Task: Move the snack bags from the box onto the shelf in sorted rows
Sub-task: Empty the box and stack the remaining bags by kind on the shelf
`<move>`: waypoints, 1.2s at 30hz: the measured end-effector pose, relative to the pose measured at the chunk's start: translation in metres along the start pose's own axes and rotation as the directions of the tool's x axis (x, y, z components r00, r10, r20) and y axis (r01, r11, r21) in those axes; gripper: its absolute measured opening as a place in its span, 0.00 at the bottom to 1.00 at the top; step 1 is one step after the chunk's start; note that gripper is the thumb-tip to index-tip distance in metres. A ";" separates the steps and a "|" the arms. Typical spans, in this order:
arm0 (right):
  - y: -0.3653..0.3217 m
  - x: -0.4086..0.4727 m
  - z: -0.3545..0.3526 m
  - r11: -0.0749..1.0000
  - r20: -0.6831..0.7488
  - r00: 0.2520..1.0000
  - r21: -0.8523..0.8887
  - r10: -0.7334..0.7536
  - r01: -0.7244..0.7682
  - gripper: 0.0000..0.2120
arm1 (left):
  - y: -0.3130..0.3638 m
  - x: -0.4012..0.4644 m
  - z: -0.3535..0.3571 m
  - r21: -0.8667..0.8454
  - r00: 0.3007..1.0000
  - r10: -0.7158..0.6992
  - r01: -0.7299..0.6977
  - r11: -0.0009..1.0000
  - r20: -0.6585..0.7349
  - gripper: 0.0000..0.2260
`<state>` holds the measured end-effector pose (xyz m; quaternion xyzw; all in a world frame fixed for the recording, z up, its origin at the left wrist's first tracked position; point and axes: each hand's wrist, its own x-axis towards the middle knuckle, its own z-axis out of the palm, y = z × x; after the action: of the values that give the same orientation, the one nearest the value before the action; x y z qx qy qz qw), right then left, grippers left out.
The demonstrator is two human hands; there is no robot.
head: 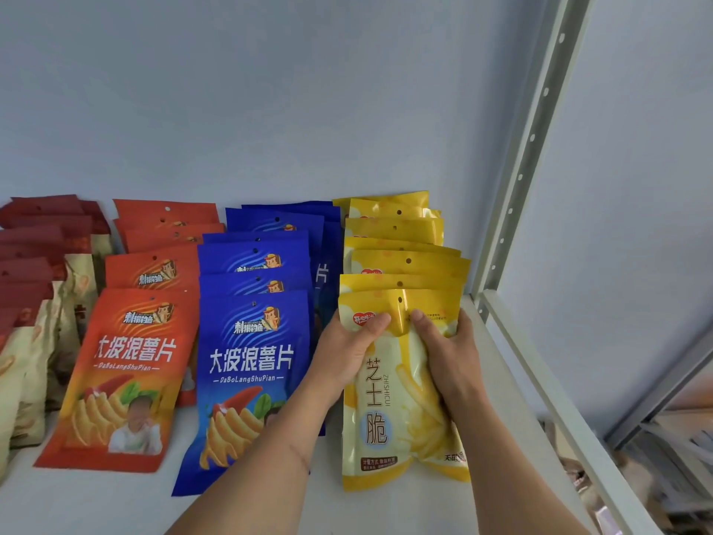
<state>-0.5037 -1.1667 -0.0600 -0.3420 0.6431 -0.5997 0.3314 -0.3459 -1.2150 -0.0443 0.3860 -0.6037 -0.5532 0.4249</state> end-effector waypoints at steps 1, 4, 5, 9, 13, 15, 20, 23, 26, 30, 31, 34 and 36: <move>0.000 -0.001 0.001 1.000 -0.006 1.000 -0.026 0.007 -0.007 0.38 | -0.002 -0.001 0.000 0.042 1.000 0.004 -0.003 0.999 -0.025 0.20; -0.003 -0.002 0.002 0.992 -0.069 0.998 -0.124 0.010 -0.019 0.36 | 0.001 -0.005 0.001 0.144 0.991 0.023 -0.003 0.990 -0.134 0.27; -0.003 -0.002 0.001 0.988 -0.091 0.996 -0.153 -0.006 -0.008 0.36 | 0.003 -0.007 0.002 0.195 0.983 0.041 -0.005 0.981 -0.179 0.33; -0.004 -0.004 0.000 0.976 -0.121 0.991 -0.215 -0.052 0.025 0.33 | 0.012 -0.036 0.013 0.611 0.922 0.220 0.022 0.791 -0.318 0.45; -0.005 -0.005 0.000 0.972 -0.135 0.988 -0.231 -0.073 0.040 0.30 | 0.009 -0.086 0.039 0.906 0.770 0.637 -0.242 0.346 -0.037 0.28; -0.005 -0.007 0.001 0.972 -0.144 0.987 -0.233 -0.075 0.040 0.30 | -0.014 -0.102 0.047 0.924 0.801 0.589 -0.300 0.238 0.109 0.26; -0.013 -0.006 -0.004 0.963 -0.091 0.991 -0.257 -0.103 0.077 0.36 | -0.047 -0.105 0.030 0.962 0.894 0.374 -0.272 0.017 0.246 0.31; -0.034 0.011 -0.003 0.880 -0.064 0.968 -0.434 -0.244 0.193 0.47 | -0.052 -0.101 0.024 0.962 0.895 0.355 -0.264 -0.069 0.271 0.32; -0.072 0.038 0.006 0.634 0.078 0.896 -0.680 -0.436 0.368 0.47 | -0.053 -0.100 0.023 0.960 0.883 0.379 -0.273 -0.066 0.277 0.33; -0.112 0.071 0.023 0.289 0.352 0.802 -0.800 -0.482 0.525 0.42 | -0.055 -0.095 0.023 0.956 0.877 0.383 -0.283 -0.078 0.290 0.35; -0.115 0.077 0.027 0.245 0.406 0.796 -0.801 -0.448 0.547 0.41 | -0.055 -0.094 0.023 0.956 0.876 0.385 -0.283 -0.077 0.290 0.35; -0.113 0.092 0.033 0.180 0.489 0.802 -0.804 -0.343 0.567 0.42 | -0.057 -0.090 0.023 0.954 0.864 0.409 -0.290 -0.075 0.294 0.36; -0.109 0.099 0.034 0.192 0.506 0.811 -0.800 -0.293 0.568 0.43 | -0.059 -0.088 0.022 0.953 0.850 0.437 -0.297 -0.067 0.296 0.36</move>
<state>-0.5245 -1.2733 0.0448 -0.7037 0.6952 -0.1432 -0.0335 -0.3372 -1.1308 -0.1108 0.4173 -0.8688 0.1676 0.2073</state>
